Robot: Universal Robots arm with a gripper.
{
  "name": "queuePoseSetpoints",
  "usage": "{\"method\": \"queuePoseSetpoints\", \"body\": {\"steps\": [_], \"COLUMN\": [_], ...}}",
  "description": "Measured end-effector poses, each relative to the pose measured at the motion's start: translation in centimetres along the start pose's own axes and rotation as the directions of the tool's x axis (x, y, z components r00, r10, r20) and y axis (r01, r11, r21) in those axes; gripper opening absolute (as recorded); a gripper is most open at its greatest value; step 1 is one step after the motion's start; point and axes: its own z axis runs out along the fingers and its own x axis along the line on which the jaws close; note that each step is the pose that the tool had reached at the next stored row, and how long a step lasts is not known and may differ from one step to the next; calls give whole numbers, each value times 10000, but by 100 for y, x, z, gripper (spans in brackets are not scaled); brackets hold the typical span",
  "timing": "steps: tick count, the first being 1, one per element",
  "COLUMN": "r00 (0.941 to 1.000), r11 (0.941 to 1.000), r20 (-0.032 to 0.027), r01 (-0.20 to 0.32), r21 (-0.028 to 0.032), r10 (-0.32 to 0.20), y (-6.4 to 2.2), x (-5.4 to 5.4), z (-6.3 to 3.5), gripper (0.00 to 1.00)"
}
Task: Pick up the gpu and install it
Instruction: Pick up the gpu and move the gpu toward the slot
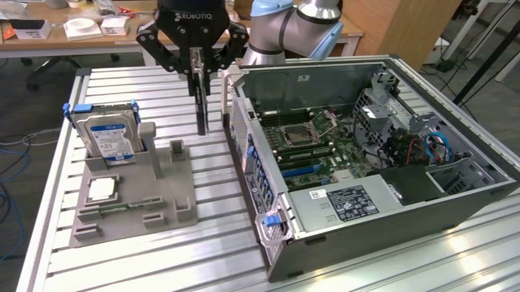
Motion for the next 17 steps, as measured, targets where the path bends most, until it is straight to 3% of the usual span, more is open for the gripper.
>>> {"method": "queuePoseSetpoints", "body": {"steps": [17], "r00": [10000], "r11": [10000], "r20": [0], "r01": [0], "r21": [1], "r10": [0], "y": [6], "x": [-74], "z": [1], "gripper": [26]}}
